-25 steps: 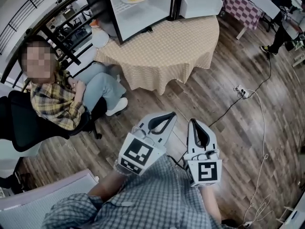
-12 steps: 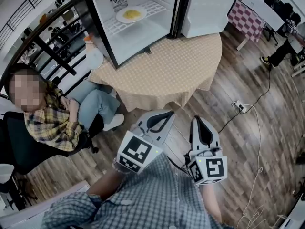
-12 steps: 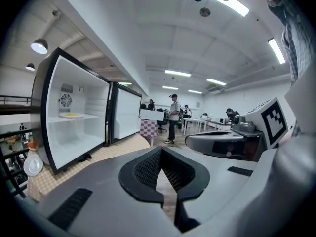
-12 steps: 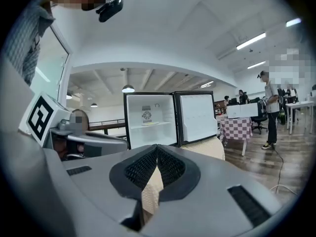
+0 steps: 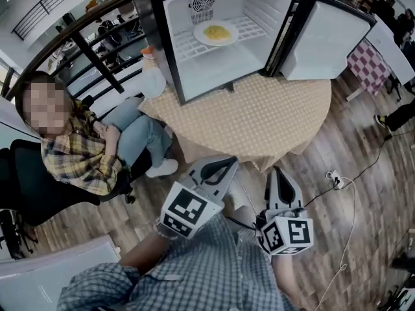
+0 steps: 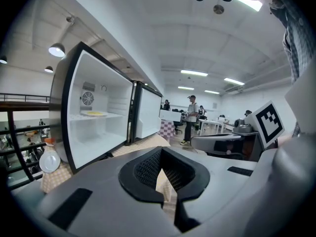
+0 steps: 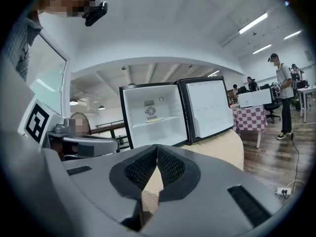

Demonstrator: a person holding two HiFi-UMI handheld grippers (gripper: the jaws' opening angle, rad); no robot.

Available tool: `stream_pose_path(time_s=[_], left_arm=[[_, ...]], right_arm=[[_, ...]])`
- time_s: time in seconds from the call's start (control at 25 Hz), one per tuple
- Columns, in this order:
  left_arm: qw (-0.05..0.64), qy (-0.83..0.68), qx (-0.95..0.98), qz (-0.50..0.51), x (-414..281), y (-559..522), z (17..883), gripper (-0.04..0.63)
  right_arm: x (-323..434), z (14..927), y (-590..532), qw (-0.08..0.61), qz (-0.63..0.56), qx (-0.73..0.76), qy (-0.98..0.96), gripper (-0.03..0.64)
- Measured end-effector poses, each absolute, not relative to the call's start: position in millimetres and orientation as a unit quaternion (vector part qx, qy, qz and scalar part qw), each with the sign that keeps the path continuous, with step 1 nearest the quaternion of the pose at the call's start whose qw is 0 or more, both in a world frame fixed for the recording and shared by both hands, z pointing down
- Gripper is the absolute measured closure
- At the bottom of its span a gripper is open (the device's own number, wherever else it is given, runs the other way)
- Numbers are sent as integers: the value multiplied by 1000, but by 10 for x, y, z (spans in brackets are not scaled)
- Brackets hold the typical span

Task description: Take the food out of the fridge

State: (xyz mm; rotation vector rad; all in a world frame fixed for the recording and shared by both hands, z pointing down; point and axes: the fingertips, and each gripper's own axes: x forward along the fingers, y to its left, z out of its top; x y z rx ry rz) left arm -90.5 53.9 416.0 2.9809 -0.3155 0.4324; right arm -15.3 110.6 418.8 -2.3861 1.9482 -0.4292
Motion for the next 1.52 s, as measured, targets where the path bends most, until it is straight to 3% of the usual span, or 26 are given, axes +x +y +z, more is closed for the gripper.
stream_pose_path(time_s=[0.44,1.0,1.52], left_arm=[[79,-228,960,141,-805,-91,4185,589],[134,-360,916,119,30,-708,4053,589],[150,-462,868,99,304,-917,3984,589]], right_arm=[[90,4188,230,9,-134,-684,717,607],[992,4064,-698,-34,-133,-563,815,607],[1295,4046,-1223,-20,-158,-475,865,607]])
